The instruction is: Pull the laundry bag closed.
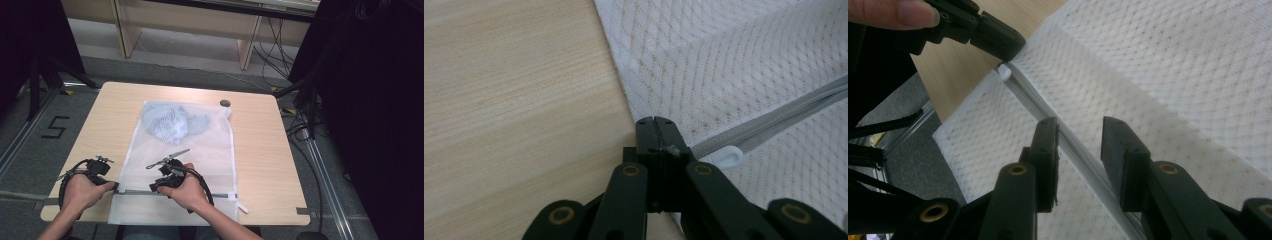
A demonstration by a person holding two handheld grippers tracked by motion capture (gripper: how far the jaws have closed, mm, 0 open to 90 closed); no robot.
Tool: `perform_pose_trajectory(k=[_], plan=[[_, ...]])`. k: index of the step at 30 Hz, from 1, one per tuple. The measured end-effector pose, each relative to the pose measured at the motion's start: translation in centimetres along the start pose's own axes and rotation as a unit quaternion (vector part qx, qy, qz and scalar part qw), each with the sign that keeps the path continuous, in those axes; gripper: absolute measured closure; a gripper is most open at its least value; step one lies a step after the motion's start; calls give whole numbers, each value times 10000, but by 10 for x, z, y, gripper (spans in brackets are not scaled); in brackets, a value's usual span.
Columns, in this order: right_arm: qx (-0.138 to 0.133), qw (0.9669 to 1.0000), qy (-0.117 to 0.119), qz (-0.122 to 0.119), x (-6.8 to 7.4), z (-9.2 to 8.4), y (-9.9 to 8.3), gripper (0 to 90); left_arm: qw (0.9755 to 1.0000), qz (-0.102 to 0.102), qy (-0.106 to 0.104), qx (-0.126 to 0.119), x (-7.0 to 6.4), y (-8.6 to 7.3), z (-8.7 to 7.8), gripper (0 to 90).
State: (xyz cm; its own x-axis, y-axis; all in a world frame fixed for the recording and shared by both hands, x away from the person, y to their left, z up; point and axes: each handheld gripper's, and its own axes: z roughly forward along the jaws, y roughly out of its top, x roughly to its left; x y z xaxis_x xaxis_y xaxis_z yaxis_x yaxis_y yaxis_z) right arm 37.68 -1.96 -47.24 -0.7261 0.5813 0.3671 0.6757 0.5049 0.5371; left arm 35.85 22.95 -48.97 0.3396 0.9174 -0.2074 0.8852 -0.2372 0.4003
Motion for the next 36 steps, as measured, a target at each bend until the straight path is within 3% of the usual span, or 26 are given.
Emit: perform_pose_trajectory(k=[9,15,36], plan=[[19,9999,105,-60,7,15,9,689,10000,-14,-3,4,0,0,0,894],[84,9997,202,67,12,26,12,689,10000,-24,-18,19,0,0,0,894],[206,9989,412,-115,31,51,27,690,10000,-15,-37,89,-1,-1,-1,894]])
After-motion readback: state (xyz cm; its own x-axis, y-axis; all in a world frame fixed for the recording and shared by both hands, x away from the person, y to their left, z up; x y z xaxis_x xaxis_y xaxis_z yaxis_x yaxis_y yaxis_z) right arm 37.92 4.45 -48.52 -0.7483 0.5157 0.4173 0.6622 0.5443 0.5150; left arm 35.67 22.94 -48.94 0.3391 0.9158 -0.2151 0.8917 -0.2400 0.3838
